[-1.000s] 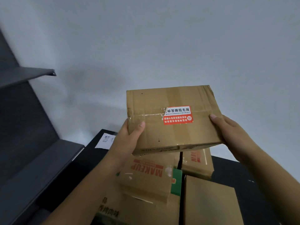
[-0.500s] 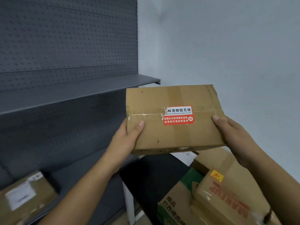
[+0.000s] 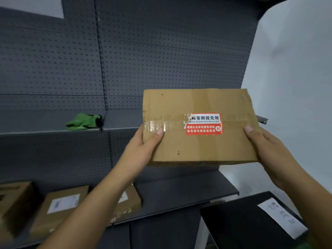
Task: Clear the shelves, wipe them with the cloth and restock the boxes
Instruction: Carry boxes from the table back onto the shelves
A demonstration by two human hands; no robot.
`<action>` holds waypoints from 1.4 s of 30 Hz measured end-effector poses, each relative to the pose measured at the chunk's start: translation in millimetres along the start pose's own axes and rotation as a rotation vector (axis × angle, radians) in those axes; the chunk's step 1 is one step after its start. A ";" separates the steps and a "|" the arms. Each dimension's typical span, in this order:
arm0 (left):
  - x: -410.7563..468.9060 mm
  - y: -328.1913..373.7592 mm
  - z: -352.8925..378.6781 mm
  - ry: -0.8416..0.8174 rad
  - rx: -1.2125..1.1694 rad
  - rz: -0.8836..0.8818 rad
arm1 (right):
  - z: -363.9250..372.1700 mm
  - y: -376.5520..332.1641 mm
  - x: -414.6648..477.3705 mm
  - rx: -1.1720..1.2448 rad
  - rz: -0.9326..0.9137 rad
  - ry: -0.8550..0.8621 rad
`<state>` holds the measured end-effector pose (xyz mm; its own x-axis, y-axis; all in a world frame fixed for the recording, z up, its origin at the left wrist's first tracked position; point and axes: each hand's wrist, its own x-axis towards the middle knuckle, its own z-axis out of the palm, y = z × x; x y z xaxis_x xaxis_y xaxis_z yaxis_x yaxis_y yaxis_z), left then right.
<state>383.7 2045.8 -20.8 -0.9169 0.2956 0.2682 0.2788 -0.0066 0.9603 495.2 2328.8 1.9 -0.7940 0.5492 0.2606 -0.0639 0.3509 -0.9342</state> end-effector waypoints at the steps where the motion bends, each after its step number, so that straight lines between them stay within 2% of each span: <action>1: -2.0 2.3 -18.5 0.019 -0.003 0.004 | 16.9 -9.3 -0.7 0.012 -0.012 -0.018; 11: -32.7 14.2 -190.2 0.248 0.054 0.027 | 185.3 -72.2 -6.0 0.093 -0.113 -0.248; 18: -44.3 15.4 -278.3 0.414 0.106 0.009 | 288.9 -106.5 -3.0 0.167 -0.158 -0.413; 28: -23.8 12.0 -357.6 0.580 0.180 -0.021 | 392.6 -133.0 30.7 0.266 -0.232 -0.635; 38: 10.6 11.6 -399.4 0.677 0.202 -0.017 | 458.9 -152.5 64.1 0.319 -0.278 -0.780; 42: 25.2 13.2 -424.2 0.701 0.226 -0.010 | 481.7 -165.5 69.5 0.308 -0.286 -0.781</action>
<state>243.1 1648.0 31.1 -0.8658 -0.3864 0.3181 0.2522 0.2123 0.9441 159.5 1943.6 57.3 -0.9016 -0.2418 0.3587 -0.3936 0.1143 -0.9122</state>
